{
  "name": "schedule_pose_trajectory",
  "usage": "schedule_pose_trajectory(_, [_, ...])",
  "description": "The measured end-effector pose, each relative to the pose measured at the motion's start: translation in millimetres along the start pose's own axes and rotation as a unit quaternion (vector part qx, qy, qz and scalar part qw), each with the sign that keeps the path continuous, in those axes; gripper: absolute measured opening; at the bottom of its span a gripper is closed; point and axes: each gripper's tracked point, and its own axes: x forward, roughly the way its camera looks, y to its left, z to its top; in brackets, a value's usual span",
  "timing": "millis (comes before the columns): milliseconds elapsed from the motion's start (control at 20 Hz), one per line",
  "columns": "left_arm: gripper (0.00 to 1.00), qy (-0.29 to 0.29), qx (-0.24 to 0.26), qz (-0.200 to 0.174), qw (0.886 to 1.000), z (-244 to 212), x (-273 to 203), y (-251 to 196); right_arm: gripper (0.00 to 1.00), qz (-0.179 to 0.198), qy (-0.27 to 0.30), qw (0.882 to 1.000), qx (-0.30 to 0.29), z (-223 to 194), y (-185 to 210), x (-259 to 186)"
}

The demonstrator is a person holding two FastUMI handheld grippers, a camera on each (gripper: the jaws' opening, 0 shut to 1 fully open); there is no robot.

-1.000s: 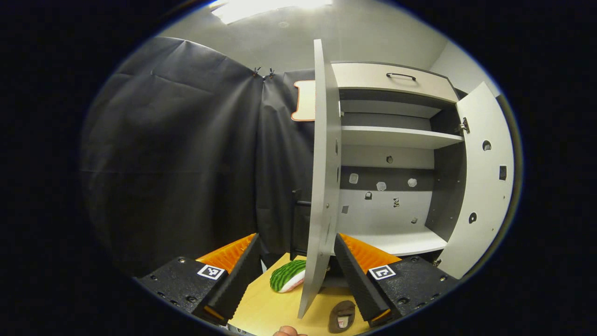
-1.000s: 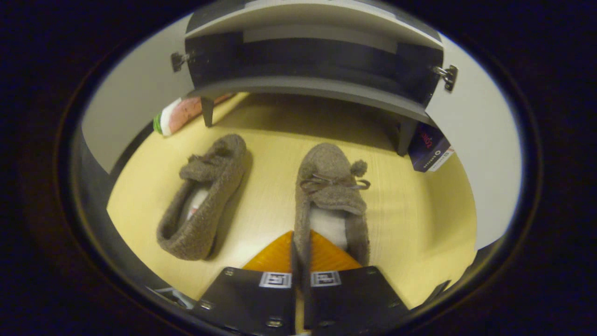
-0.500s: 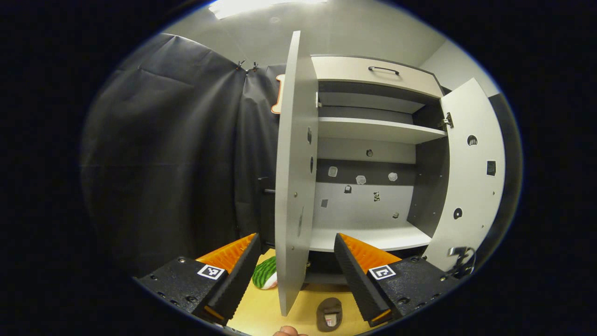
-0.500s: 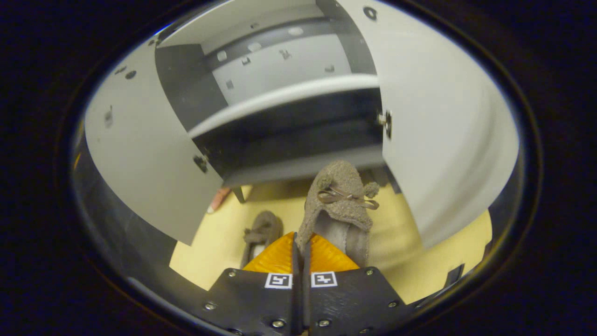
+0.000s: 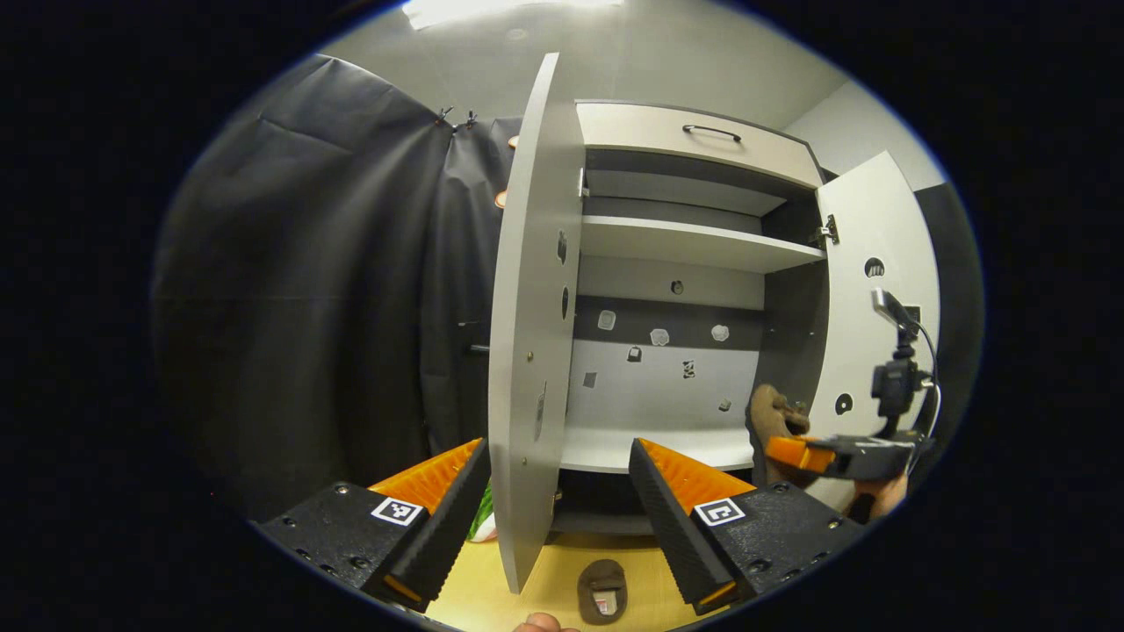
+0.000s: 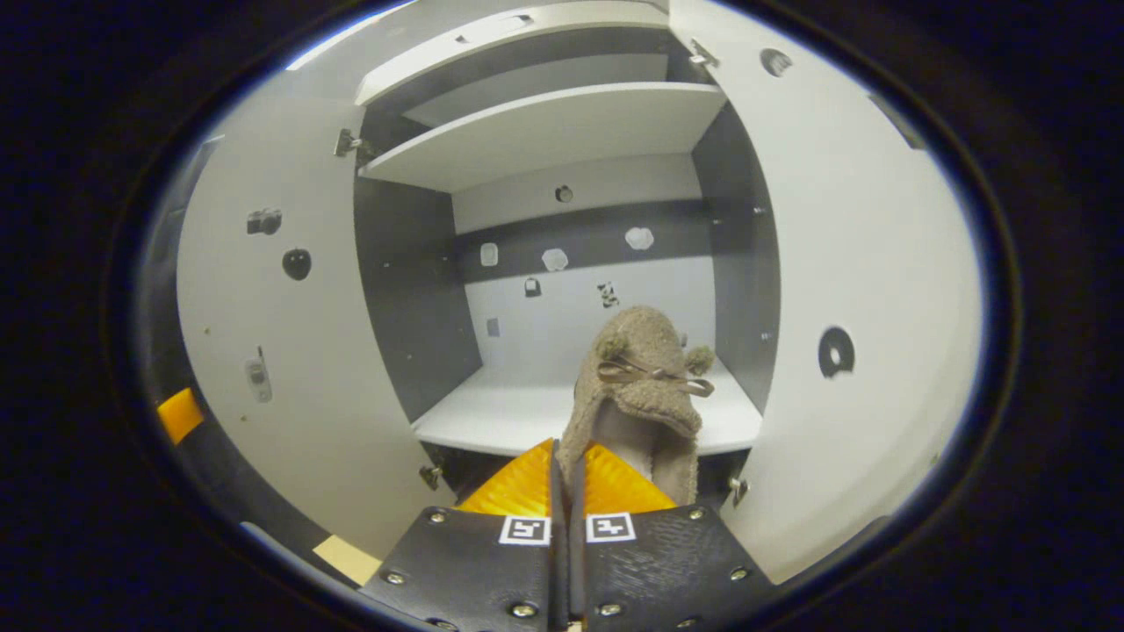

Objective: Grab one shoe with the right hand and put it into the shoe cabinet, grab the other shoe with the left hand and put it into the shoe cabinet; then close the right door with the right hand and the left door with the left hand.

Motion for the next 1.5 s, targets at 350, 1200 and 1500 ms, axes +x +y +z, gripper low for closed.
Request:
schedule_pose_trajectory(350, [0.93, -0.009, 0.013, 0.029, 0.999, 7, -11, 23, 0.01, -0.043, 0.028, 0.999, -0.005, 1, -36, 127])
schedule_pose_trajectory(1200, [0.93, 0.013, 0.011, -0.013, 1.000, -11, -18, -10, 0.18, -0.079, 0.018, 0.997, 0.012, 19, -56, 124])
schedule_pose_trajectory(1500, [0.96, 0.053, 0.015, -0.093, 0.994, -58, -26, -66, 0.18, -0.056, -0.044, 0.997, 0.012, 67, -34, 43])
